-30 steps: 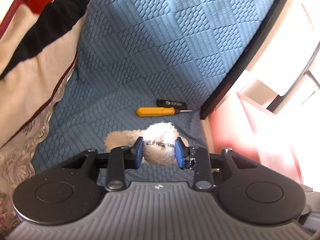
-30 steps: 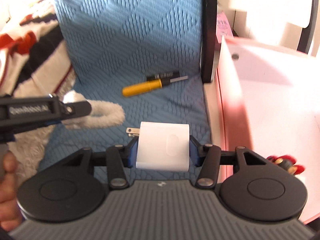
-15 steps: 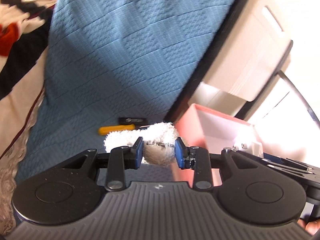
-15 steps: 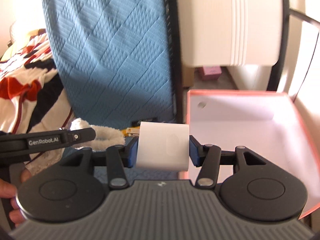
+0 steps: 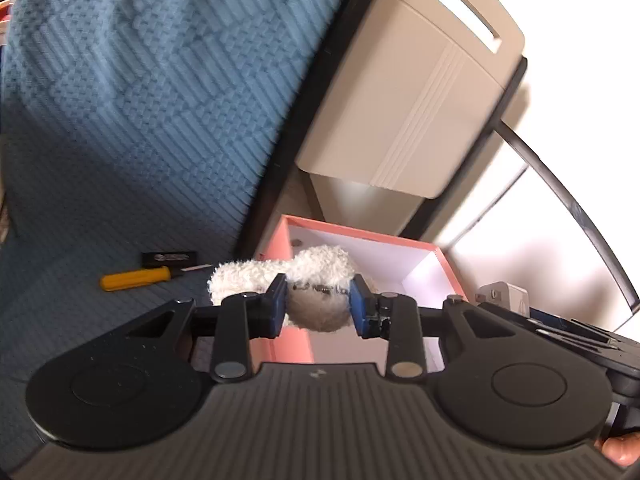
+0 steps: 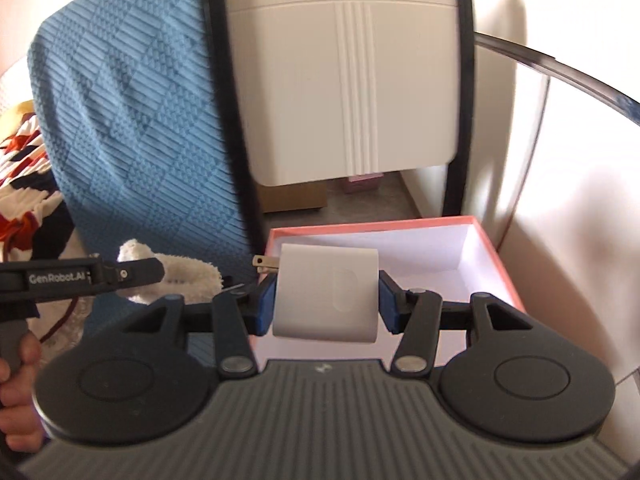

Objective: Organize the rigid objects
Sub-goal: 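Carry the fluffy toy and the charger into the box and open both tools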

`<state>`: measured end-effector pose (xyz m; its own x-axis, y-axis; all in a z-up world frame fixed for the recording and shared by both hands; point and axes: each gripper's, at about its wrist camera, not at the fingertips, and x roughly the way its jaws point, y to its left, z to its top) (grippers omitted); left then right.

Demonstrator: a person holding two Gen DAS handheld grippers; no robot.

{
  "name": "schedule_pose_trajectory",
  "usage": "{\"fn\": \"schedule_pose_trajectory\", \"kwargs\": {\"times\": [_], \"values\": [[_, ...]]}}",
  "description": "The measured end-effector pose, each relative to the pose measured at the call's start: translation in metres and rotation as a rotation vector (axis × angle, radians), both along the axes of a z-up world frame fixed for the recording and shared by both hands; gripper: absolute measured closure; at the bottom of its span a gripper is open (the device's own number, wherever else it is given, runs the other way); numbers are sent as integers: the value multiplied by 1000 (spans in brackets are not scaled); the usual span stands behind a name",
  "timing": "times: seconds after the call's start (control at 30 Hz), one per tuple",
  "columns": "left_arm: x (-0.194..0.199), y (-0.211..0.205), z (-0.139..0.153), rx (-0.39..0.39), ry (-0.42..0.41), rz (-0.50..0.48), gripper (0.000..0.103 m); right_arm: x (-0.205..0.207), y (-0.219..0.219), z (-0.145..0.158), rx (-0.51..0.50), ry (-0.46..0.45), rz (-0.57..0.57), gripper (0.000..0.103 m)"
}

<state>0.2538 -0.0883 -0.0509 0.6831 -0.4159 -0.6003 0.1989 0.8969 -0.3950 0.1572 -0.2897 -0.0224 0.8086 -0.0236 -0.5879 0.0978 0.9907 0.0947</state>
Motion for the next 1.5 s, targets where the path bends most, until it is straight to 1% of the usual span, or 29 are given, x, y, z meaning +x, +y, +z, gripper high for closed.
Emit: {"fn": "schedule_pose_trajectory", "kwargs": {"times": [0.1,0.23,0.37,0.53,0.63,0.7,0.87,1.03,1.17,1.23,1.33,1.4,1.5], "values": [[1,-29,-8,12,12,-51,66,-11,-23,-17,12,21,-33,49],[1,-65,-24,37,38,-112,66,-16,-48,-45,-1,65,-73,49],[6,-92,-41,58,83,-152,65,-19,-72,-66,31,121,-99,49],[15,-120,-61,99,140,-181,65,-20,-94,-92,67,194,-141,49],[16,-134,-73,136,169,-196,65,-20,-104,-109,79,235,-151,49],[16,-141,-79,145,186,-206,65,-20,-108,-117,90,261,-156,49],[17,-151,-88,168,202,-224,65,-21,-114,-134,126,307,-159,49],[17,-154,-90,176,200,-226,65,-19,-115,-138,135,323,-157,49],[14,-151,-86,174,188,-228,64,-18,-117,-138,147,328,-157,49],[11,-148,-82,167,181,-227,60,-15,-117,-137,148,329,-161,48],[7,-141,-76,164,160,-215,59,-16,-116,-130,144,312,-155,48],[4,-134,-72,148,147,-206,59,-16,-114,-124,145,300,-151,48],[-1,-122,-63,140,116,-189,59,-18,-105,-111,148,260,-127,48]]}}
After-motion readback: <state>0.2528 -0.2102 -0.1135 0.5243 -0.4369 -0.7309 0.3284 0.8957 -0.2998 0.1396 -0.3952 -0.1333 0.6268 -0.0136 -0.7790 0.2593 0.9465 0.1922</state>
